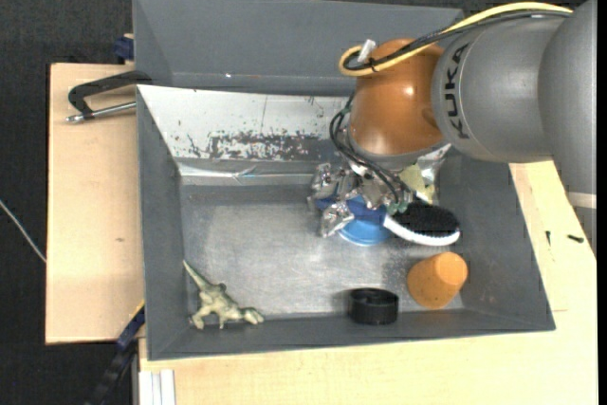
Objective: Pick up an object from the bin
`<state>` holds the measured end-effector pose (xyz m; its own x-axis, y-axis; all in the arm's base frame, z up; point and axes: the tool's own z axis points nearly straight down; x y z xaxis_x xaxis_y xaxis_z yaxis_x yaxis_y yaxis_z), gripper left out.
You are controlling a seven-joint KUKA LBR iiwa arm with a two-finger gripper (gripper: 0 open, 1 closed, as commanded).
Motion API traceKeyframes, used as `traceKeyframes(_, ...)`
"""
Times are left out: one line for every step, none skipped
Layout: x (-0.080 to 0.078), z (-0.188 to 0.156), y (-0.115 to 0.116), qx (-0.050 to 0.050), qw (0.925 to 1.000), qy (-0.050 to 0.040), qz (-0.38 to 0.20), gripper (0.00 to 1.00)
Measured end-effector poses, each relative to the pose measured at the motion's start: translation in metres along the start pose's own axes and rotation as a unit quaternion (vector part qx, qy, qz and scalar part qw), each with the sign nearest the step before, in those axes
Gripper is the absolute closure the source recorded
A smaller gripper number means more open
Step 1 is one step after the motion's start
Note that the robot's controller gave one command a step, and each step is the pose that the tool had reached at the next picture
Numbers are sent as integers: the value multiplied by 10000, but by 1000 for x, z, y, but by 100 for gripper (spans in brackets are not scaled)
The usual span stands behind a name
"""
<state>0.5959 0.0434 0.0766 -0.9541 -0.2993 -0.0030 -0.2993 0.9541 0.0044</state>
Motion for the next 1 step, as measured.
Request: traceKeyframes(6,-154,8,32,9939,-39,-1102,100)
